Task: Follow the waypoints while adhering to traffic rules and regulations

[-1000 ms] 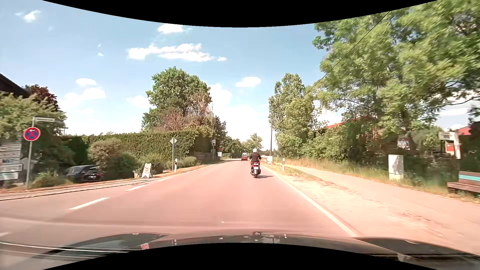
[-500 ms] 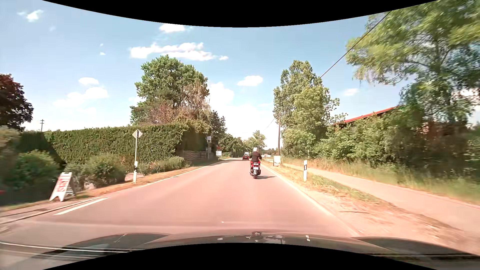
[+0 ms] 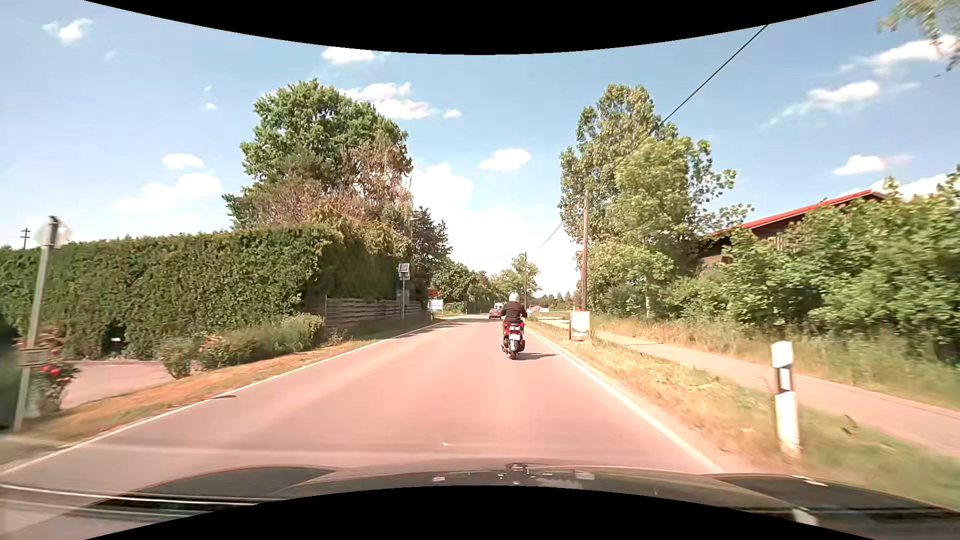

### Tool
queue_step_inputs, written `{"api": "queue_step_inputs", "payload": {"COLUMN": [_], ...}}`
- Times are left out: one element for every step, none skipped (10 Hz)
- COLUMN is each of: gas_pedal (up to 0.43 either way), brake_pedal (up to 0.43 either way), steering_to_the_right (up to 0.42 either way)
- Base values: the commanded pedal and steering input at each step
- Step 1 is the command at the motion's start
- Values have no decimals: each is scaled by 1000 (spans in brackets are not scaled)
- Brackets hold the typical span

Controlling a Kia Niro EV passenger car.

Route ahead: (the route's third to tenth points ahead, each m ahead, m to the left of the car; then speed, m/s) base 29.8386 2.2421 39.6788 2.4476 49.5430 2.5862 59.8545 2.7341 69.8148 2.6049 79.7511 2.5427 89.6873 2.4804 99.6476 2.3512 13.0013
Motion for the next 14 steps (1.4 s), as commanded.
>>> {"api": "queue_step_inputs", "payload": {"gas_pedal": [130,118,98,98,98,98,98,98,98,98,98,98,98,98], "brake_pedal": [12,12,12,12,12,12,12,12,12,12,12,12,12,12], "steering_to_the_right": [-6,-5,-5,-4,-2,-1,-1,-1,-1,-2,-2,-2,-2,-2]}}
